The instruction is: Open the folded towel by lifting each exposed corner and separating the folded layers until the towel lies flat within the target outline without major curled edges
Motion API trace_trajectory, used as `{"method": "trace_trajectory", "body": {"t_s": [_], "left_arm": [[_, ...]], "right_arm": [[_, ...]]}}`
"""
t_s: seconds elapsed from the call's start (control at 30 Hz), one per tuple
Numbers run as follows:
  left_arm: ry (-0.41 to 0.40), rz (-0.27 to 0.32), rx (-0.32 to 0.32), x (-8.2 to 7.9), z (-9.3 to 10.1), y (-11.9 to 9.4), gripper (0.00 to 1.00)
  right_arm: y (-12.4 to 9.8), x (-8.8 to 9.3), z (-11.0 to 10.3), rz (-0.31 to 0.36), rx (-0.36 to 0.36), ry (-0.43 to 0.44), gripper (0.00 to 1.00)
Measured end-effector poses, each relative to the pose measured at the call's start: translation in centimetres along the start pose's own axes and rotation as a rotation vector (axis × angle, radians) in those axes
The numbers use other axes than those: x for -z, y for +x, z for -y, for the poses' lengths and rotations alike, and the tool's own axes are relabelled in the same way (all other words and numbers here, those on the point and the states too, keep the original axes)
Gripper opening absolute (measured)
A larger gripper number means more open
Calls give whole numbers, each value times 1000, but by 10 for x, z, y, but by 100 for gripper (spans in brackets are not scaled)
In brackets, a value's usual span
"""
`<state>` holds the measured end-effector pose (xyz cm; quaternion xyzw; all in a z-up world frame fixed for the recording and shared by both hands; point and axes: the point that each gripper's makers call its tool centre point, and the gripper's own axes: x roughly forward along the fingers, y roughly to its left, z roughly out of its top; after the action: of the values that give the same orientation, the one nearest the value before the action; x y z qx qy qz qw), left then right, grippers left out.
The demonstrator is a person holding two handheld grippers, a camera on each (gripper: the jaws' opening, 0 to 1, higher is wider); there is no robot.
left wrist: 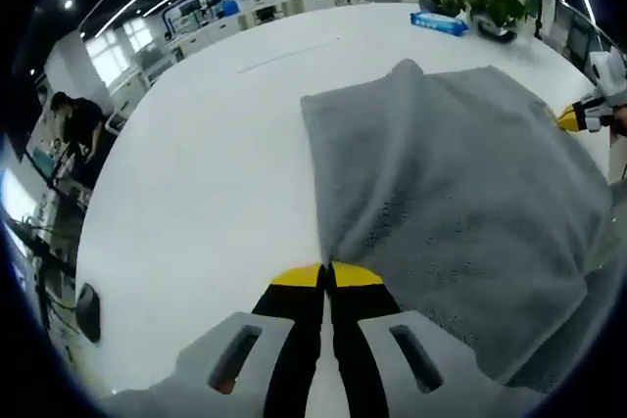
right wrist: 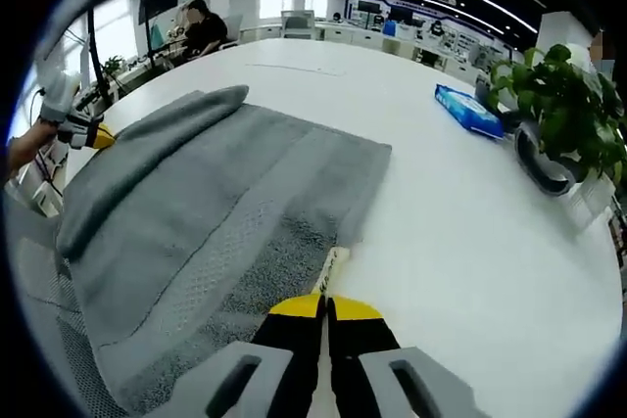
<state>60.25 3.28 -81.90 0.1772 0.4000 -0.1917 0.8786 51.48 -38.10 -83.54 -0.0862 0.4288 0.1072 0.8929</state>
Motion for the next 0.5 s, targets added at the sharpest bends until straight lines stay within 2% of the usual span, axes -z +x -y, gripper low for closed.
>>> {"method": "trace_trajectory", "body": {"t_s": [0.17,0.5], "left_arm": [[3,-5,-12,4,-8,0,1],[-13,-22,-33,15,-21,2,1]], "right_arm": [[0,0,2,-3,-1,-3,0],[-4,8,22,-21,20,12,0]]}}
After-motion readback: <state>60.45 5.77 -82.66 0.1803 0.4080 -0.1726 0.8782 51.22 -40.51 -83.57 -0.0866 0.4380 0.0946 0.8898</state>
